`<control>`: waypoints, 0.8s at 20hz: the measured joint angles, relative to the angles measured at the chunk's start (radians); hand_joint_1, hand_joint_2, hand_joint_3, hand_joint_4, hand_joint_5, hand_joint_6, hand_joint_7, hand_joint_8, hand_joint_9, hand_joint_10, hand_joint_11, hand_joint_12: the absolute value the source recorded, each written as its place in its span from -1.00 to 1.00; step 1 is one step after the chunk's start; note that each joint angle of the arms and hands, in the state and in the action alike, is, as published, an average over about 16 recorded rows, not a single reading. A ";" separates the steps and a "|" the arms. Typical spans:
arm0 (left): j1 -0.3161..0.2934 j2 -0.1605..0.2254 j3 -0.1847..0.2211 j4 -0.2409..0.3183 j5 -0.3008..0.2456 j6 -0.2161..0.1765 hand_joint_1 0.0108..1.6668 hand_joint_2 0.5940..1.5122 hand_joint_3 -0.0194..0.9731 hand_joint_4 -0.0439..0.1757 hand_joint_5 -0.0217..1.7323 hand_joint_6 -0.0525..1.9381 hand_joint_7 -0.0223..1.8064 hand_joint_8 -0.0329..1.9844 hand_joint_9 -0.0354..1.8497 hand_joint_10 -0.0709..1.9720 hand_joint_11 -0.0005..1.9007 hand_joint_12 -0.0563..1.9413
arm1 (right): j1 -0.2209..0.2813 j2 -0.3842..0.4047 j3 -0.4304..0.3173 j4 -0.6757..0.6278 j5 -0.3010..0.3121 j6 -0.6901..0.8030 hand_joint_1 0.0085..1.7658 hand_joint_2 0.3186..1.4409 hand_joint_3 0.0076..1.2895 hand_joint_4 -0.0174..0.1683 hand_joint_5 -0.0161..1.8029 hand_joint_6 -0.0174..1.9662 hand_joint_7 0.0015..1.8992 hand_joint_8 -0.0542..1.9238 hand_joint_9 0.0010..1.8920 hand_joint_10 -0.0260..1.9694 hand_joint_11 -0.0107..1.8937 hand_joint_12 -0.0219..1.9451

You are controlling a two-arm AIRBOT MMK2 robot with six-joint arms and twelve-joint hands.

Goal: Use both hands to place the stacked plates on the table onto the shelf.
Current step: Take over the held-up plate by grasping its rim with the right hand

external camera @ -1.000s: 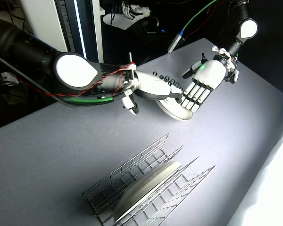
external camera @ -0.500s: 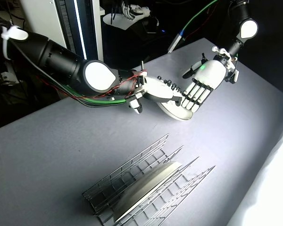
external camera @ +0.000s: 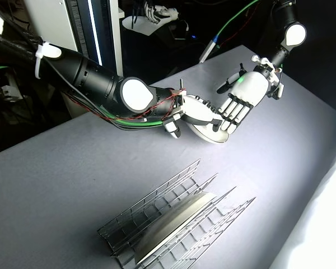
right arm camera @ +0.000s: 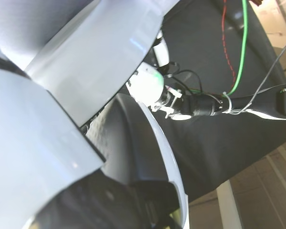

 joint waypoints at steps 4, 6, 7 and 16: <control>-0.004 -0.001 0.002 0.005 -0.003 -0.001 -1.00 0.00 -0.92 -0.71 -0.99 -0.98 -0.96 -0.97 -0.95 -0.94 -0.97 -0.95 | 0.004 -0.008 0.001 0.009 0.002 -0.002 0.45 0.24 -0.99 -0.86 -0.54 -0.79 -0.50 -0.74 -0.46 -0.54 -0.63 0.36; -0.012 -0.001 0.002 0.011 -0.005 -0.006 -1.00 0.00 -0.92 -0.71 -0.99 -0.98 -0.96 -0.97 -0.95 -0.94 -0.97 -0.95 | 0.007 -0.008 -0.002 0.013 0.005 -0.003 0.46 0.23 -0.99 -0.88 -0.44 -0.72 -0.39 -0.66 -0.34 -0.41 -0.51 0.39; -0.019 -0.001 0.001 0.016 -0.007 -0.010 -1.00 0.00 -0.92 -0.70 -0.99 -0.98 -0.96 -0.97 -0.95 -0.94 -0.97 -0.95 | 0.008 -0.007 -0.003 0.015 0.007 -0.003 0.47 0.23 -0.99 -0.89 -0.39 -0.68 -0.34 -0.62 -0.29 -0.34 -0.45 0.41; -0.148 0.051 -0.040 0.075 -0.027 -0.114 -1.00 0.01 -0.92 -0.63 -0.97 -0.95 -0.96 -0.96 -0.94 -0.93 -0.98 -0.94 | 0.038 0.028 -0.043 0.040 0.016 -0.005 0.48 0.17 -0.99 -0.93 -0.15 -0.36 -0.09 -0.29 -0.02 0.13 -0.06 0.31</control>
